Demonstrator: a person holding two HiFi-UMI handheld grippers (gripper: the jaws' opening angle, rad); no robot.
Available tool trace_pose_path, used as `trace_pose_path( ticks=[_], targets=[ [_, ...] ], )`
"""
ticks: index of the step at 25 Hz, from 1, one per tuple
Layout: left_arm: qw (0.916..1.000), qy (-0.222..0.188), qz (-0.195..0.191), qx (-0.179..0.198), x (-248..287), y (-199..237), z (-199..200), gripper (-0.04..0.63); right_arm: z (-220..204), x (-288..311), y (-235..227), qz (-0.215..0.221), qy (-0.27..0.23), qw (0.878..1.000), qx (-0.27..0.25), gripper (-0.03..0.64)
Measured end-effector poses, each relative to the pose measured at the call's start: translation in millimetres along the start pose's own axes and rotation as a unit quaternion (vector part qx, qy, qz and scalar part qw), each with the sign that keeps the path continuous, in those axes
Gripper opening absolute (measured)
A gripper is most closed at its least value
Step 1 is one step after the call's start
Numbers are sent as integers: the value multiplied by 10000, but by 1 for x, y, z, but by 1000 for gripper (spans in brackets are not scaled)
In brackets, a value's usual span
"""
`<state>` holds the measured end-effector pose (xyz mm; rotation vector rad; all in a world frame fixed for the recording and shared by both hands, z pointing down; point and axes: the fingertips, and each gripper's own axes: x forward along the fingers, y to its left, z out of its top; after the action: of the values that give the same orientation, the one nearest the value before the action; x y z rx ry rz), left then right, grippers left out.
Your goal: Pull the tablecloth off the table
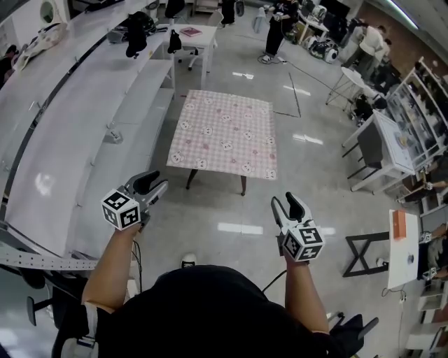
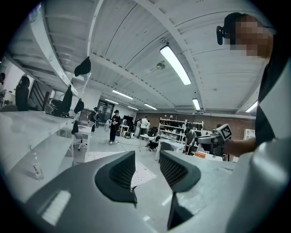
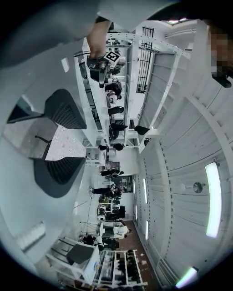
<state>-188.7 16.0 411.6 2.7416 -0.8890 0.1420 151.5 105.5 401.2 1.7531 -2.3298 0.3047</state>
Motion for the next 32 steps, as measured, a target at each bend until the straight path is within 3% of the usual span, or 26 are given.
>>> trace_pose_path(
  ticks=[21, 32],
  targets=[
    [9967, 41, -809, 4, 26, 73, 20, 198, 18, 49, 26, -643, 101, 9979, 16, 272],
    [9961, 130, -845, -215, 35, 86, 6, 203, 15, 63, 25, -618, 280, 9977, 25, 275]
  ],
)
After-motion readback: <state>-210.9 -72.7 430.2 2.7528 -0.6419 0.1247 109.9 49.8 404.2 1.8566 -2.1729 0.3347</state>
